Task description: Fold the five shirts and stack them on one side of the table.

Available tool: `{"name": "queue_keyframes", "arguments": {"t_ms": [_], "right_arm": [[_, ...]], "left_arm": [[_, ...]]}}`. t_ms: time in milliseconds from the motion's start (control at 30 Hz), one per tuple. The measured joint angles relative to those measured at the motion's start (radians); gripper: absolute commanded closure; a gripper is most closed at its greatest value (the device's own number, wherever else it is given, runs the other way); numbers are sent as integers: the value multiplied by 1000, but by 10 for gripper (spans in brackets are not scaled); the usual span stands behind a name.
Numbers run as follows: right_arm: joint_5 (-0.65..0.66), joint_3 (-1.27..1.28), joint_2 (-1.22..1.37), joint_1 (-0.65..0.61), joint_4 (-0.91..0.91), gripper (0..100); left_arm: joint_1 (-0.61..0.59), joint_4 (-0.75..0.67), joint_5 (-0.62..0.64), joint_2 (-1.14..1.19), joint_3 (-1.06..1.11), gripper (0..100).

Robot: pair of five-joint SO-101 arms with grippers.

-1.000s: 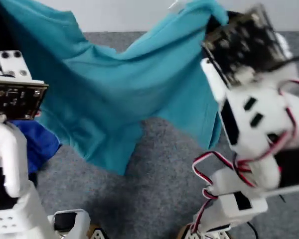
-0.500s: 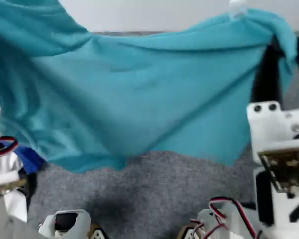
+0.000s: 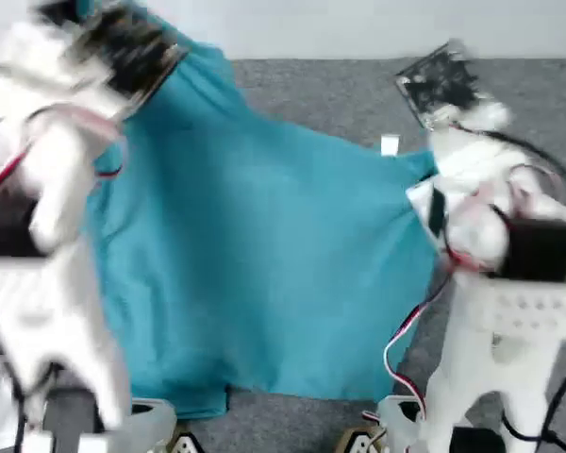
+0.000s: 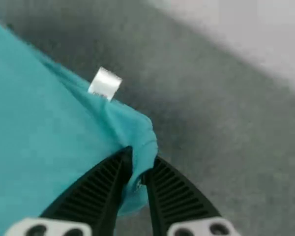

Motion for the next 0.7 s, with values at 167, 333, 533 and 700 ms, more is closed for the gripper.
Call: {"name": "queue_keyframes", "arguments": {"t_ms": [167, 333, 533, 700], "right_arm": [[0, 425, 2, 2, -404, 989], [75, 686, 35, 0, -832, 989], [114, 686, 232, 48, -1168, 989], [144, 542, 437, 66, -1295, 989]], "left_arm": [[-2, -21, -2, 296, 0, 986], [-2, -170, -5, 506, 0, 986], [-2, -396, -5, 631, 0, 986], [0, -588, -5, 686, 2, 986]]}}
